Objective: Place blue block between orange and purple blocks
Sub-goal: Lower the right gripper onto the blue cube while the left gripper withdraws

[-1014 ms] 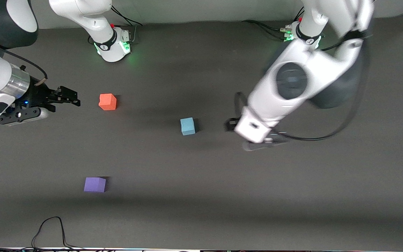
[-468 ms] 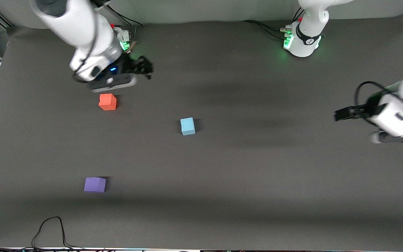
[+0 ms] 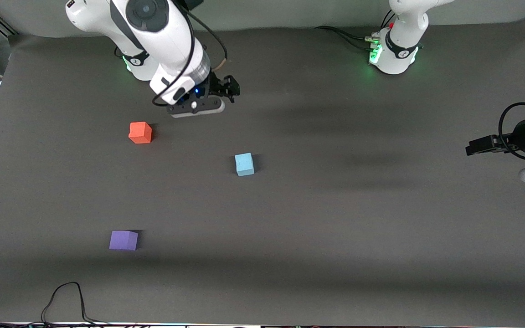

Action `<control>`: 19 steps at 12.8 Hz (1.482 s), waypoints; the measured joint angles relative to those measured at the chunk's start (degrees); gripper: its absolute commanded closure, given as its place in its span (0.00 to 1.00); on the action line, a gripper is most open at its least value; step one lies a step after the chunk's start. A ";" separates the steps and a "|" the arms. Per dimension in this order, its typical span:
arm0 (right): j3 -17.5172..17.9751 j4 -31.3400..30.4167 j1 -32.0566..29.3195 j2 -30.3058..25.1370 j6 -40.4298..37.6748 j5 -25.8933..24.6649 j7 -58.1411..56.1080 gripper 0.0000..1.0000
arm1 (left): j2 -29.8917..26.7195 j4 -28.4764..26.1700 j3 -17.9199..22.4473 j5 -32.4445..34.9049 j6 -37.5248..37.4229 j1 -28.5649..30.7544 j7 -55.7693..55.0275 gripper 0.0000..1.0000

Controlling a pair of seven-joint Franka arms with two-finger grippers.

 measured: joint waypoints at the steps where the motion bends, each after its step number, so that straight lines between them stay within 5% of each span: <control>1: -0.19 -2.28 -0.06 0.32 3.19 0.00 0.00 0.00 | -0.01 -0.04 0.15 0.43 0.37 -0.27 0.00 0.00; 6: -0.08 -15.39 0.67 3.06 22.81 0.14 0.00 0.00 | -0.78 -1.04 12.86 1.84 3.02 -14.29 0.16 0.00; 10: -0.04 -19.85 3.66 9.45 35.21 0.31 1.97 0.00 | -3.31 -4.49 15.06 1.92 6.13 -15.50 1.05 0.00; 19: -0.36 -19.87 5.34 20.89 49.99 -0.11 2.59 0.00 | -4.97 -3.51 15.81 1.89 -0.20 -17.08 1.99 0.00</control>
